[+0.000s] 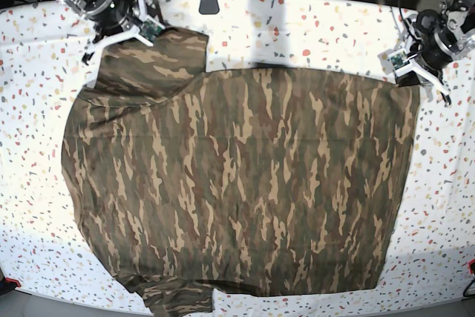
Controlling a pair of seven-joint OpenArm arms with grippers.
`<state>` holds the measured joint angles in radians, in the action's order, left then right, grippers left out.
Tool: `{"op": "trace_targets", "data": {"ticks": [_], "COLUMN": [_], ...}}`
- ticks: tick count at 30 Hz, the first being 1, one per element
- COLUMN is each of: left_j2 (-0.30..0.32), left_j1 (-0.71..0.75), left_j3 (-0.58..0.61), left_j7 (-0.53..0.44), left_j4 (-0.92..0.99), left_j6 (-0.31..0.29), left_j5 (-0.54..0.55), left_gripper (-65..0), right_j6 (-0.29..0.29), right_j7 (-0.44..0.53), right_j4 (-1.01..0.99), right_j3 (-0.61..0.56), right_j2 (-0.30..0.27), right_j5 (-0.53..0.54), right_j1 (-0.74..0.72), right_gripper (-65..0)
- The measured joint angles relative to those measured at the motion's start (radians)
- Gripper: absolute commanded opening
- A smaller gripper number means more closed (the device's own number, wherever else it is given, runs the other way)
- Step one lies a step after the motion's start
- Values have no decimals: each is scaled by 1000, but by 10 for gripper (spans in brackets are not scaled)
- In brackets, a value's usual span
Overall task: Fold the T-shirt properly
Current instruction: 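Lift the sleeve with the right gripper and pull it inward, then drag the held sleeve across the shirt body with the right gripper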
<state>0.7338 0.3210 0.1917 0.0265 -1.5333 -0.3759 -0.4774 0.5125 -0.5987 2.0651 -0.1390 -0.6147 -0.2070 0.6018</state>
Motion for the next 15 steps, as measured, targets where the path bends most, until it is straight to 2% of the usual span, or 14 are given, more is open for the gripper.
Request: {"op": "trace_targets", "data": {"ticks": [5,12,15], "left_j2": [0,0,0], "left_j1": [0,0,0], "left_j3": [0,0,0], "left_j7": [0,0,2], "left_j4": [0,0,0], "left_j6": [0,0,0], "left_j5": [0,0,0], "left_gripper": [-650,-650,-650], "right_j6": [-13,-55,-56], "right_j7": [-3,-1,-1], "right_j4": [3,3,3], "right_j3": [-5,-5,-5], "right_j2": [3,3,3], "right_j5": [-52,-48,-27], "right_j1": [6,-72,-118], "right_gripper": [-650,-650,-650]}}
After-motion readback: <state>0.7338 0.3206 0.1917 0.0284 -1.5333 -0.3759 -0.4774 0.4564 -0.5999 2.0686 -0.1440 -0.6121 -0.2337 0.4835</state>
